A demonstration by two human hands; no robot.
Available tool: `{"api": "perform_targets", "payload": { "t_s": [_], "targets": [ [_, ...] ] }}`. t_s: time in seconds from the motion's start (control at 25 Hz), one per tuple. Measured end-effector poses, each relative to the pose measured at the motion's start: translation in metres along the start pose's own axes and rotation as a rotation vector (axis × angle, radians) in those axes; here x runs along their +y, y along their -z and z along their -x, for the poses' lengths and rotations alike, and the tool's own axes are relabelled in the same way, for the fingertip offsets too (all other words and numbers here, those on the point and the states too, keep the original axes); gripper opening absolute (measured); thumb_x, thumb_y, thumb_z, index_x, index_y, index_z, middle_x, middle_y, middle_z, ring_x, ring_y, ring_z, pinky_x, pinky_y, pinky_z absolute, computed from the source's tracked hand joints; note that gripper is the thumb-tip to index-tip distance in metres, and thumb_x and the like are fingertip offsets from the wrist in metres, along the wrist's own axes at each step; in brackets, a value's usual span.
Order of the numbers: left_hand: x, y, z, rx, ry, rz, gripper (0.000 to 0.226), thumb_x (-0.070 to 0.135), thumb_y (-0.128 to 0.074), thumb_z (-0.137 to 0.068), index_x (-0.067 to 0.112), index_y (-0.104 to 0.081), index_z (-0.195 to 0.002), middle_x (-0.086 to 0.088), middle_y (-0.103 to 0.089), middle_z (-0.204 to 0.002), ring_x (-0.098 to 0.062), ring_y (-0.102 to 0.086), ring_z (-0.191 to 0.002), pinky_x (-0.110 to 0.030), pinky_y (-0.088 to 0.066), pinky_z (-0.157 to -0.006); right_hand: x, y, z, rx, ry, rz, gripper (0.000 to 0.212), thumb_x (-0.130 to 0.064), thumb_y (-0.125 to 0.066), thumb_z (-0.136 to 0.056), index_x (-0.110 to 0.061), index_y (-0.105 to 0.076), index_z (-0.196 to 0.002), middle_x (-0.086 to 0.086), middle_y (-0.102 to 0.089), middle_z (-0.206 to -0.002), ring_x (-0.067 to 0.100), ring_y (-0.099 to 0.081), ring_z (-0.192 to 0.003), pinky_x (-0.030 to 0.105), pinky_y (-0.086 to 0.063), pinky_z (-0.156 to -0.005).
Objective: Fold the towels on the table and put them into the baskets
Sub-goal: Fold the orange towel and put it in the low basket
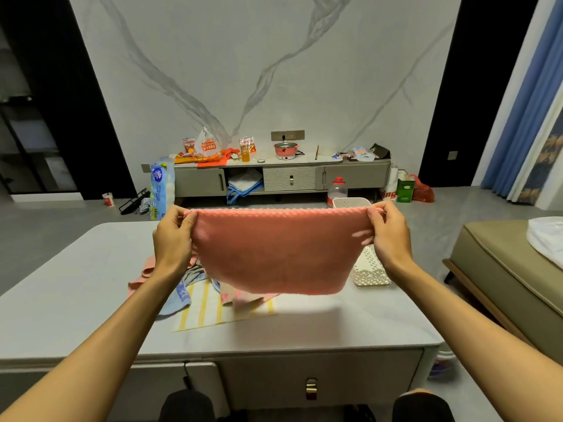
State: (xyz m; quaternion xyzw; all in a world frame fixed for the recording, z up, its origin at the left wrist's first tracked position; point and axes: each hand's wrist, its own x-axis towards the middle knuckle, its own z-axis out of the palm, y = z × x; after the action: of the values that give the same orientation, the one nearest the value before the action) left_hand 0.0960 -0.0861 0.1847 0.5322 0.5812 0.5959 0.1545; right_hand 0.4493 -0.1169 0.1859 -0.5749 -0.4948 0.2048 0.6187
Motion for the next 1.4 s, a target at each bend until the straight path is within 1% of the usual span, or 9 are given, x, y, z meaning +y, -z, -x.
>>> {"api": "perform_targets", "payload": {
  "t_s": [0.12,0.32,0.52,0.8,0.96,1.08,1.24,1.32,1.4],
  "targets": [
    [-0.002,0.002,0.018,0.055,-0.085,-0.032,0.023,0.033,-0.051,-0.100,0.014,-0.058,-0.089,-0.006,-0.063,-0.087,-0.027,-0.060,-0.085,-0.044,-0.053,-0.071,0.002,0.007,0.019,0.031,0.034,0.028,0.020,-0.019,-0.043,-0.104,-0.004,-0.054,-0.095,0.017,-0.063,-0.073,0.014,-0.063,-0.042,0.025,-0.044,-0.037],
    [-0.003,0.005,0.003,0.058,-0.111,-0.002,0.022,0.039,-0.057,-0.095,0.020,-0.068,-0.092,-0.001,-0.068,-0.089,-0.021,-0.063,-0.087,-0.041,-0.054,-0.073,-0.002,0.009,0.012,0.031,0.064,-0.059,0.019,-0.020,-0.043,-0.104,-0.008,-0.057,-0.097,0.012,-0.063,-0.068,0.018,-0.067,-0.048,0.028,-0.048,-0.040],
    [-0.053,-0.037,-0.041,-0.106,0.104,-0.053,0.016,0.035,-0.068,-0.088,0.021,-0.073,-0.082,0.002,-0.069,-0.080,-0.015,-0.059,-0.074,-0.036,-0.049,-0.072,0.053,-0.027,-0.039,-0.073,-0.110,-0.099,0.018,-0.018,-0.042,-0.104,-0.011,-0.053,-0.092,0.013,-0.066,-0.068,0.021,-0.070,-0.054,0.026,-0.051,-0.044],
    [-0.171,-0.139,-0.085,-0.238,0.475,0.042,0.013,0.015,-0.059,-0.096,0.013,-0.066,-0.085,-0.013,-0.062,-0.075,-0.007,-0.059,-0.041,-0.018,-0.040,-0.037,0.219,-0.125,-0.117,-0.183,-0.480,-0.099,0.016,-0.009,-0.039,-0.103,-0.003,-0.053,-0.098,0.019,-0.065,-0.094,0.012,-0.070,-0.060,0.020,-0.057,-0.056],
    [-0.202,-0.171,-0.107,-0.243,0.471,0.120,0.023,0.014,-0.048,-0.102,0.013,-0.057,-0.081,-0.016,-0.063,-0.073,-0.016,-0.066,-0.053,-0.022,-0.055,-0.052,0.253,-0.155,-0.144,-0.162,-0.507,-0.103,0.024,-0.005,-0.040,-0.100,-0.011,-0.051,-0.079,0.012,-0.064,-0.082,0.012,-0.068,-0.062,0.018,-0.055,-0.054],
    [-0.209,-0.175,-0.110,-0.251,0.416,0.129,0.023,0.011,-0.045,-0.102,0.011,-0.057,-0.082,-0.015,-0.063,-0.076,-0.016,-0.066,-0.059,-0.028,-0.059,-0.065,0.257,-0.161,-0.150,-0.131,-0.537,-0.160,0.018,-0.012,-0.048,-0.094,-0.012,-0.057,-0.078,0.009,-0.063,-0.083,0.015,-0.068,-0.068,0.023,-0.057,-0.059],
    [-0.193,-0.148,-0.087,-0.256,0.442,0.233,0.020,0.023,-0.050,-0.101,0.009,-0.062,-0.095,-0.011,-0.060,-0.079,-0.017,-0.065,-0.061,-0.023,-0.057,-0.057,0.238,-0.134,-0.122,-0.120,-0.595,-0.196,0.033,-0.027,-0.055,-0.093,-0.012,-0.058,-0.064,0.005,-0.064,-0.064,0.021,-0.065,-0.070,0.035,-0.055,-0.074],
    [-0.182,-0.122,-0.060,-0.289,0.511,0.245,0.024,0.029,-0.053,-0.099,0.010,-0.064,-0.090,-0.011,-0.057,-0.077,-0.020,-0.064,-0.063,-0.024,-0.056,-0.054,0.227,-0.109,-0.091,-0.196,-0.617,-0.204,0.029,-0.019,-0.058,-0.095,-0.007,-0.061,-0.069,0.010,-0.063,-0.069,0.021,-0.063,-0.067,0.034,-0.056,-0.073],
    [-0.178,-0.099,-0.025,-0.352,0.540,0.198,0.021,0.018,-0.059,-0.096,0.005,-0.058,-0.079,-0.014,-0.054,-0.075,-0.019,-0.064,-0.059,-0.025,-0.058,-0.054,0.226,-0.084,-0.056,-0.297,-0.621,-0.172,0.014,-0.006,-0.063,-0.091,-0.005,-0.063,-0.077,0.014,-0.060,-0.080,0.020,-0.060,-0.071,0.029,-0.057,-0.072]
  ]
}}
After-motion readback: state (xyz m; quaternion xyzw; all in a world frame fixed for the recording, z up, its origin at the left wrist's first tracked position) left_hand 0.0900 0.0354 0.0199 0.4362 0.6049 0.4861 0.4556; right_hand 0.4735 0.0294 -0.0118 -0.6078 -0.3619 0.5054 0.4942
